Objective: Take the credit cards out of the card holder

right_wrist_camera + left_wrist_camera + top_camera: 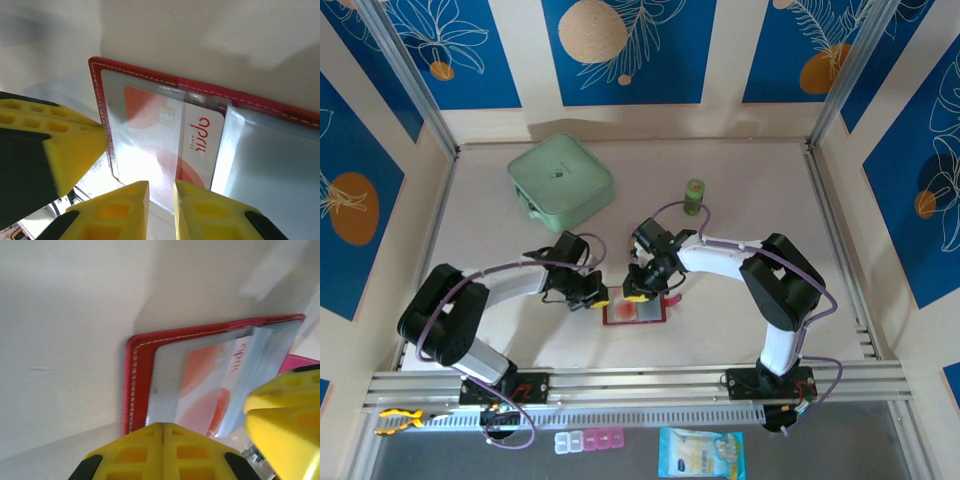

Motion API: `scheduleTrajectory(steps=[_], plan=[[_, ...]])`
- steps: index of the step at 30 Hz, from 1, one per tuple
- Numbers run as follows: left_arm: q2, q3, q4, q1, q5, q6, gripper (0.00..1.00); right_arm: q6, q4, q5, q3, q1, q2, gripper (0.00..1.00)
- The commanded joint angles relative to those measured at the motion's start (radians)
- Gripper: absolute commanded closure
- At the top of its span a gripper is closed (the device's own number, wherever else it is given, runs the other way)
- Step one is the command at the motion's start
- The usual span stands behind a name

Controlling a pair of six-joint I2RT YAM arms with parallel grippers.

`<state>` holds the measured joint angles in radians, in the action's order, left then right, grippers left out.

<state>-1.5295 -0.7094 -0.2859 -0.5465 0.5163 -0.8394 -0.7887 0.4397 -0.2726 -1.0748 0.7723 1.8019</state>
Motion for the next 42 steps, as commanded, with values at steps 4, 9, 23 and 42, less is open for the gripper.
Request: scheduleTrajectory(steps=[4,9,23,42], plan=[[-0.021,-0.055,-0.023,-0.045,0.021,0.005,1.00,-0.003,0.037,0.010,0.021,-0.002,-0.030,0.76],[-0.057,-0.048,-0.016,-0.055,0.011,0.008,1.00,-0.004,0.037,0.006,0.023,-0.001,-0.021,0.76],[-0.078,-0.035,-0.061,-0.055,-0.039,0.029,1.00,0.000,0.024,0.006,0.033,-0.005,0.012,0.73],[-0.087,-0.021,-0.060,-0.056,-0.050,0.031,1.00,-0.037,-0.090,-0.087,0.083,-0.017,-0.006,0.75]])
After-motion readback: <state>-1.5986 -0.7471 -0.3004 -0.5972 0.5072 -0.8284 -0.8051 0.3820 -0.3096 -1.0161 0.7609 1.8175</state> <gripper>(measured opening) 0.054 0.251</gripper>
